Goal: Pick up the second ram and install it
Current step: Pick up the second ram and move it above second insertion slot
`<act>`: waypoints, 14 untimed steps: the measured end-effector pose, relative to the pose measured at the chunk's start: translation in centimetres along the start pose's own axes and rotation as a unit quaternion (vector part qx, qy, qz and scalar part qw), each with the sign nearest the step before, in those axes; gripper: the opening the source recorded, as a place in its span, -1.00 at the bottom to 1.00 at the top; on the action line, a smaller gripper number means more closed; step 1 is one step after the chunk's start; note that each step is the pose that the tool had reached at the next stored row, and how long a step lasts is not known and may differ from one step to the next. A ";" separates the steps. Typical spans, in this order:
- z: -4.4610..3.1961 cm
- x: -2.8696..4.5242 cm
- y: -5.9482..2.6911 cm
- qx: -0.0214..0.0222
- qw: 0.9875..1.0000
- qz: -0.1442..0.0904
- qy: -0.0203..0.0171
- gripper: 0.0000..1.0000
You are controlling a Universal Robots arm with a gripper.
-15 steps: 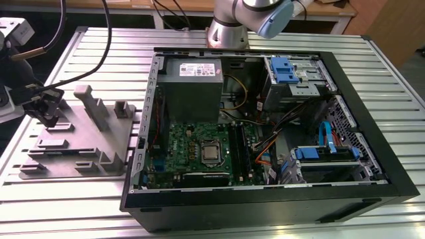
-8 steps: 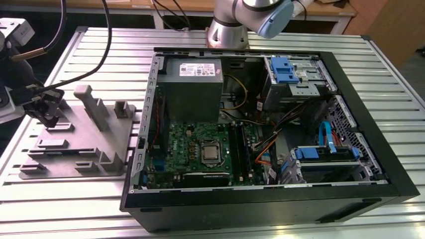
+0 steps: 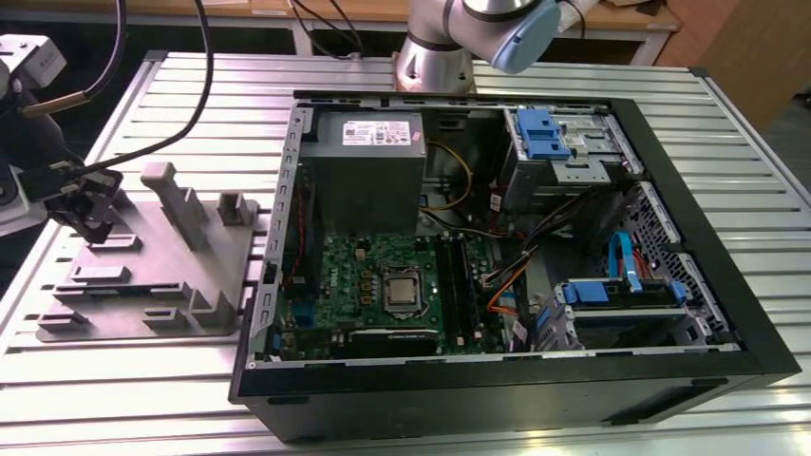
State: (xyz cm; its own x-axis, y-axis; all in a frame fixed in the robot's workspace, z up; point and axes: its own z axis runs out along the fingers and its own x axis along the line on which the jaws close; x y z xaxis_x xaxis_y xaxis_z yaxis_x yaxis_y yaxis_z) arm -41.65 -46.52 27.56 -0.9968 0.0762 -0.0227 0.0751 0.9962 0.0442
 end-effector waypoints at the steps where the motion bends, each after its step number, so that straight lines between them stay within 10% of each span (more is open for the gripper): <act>1: 0.01 0.00 0.00 0.000 1.000 0.000 0.000 -0.80; 8: 0.21 0.01 -0.01 -0.001 0.999 -0.047 0.002 -0.80; 14: 0.43 0.01 -0.02 -0.002 0.995 -0.102 0.005 -0.80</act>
State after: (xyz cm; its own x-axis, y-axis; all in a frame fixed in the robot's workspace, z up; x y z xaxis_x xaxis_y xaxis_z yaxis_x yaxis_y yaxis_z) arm -41.65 -46.52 27.12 -0.9915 -0.1281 -0.0227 -0.1290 0.9907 0.0439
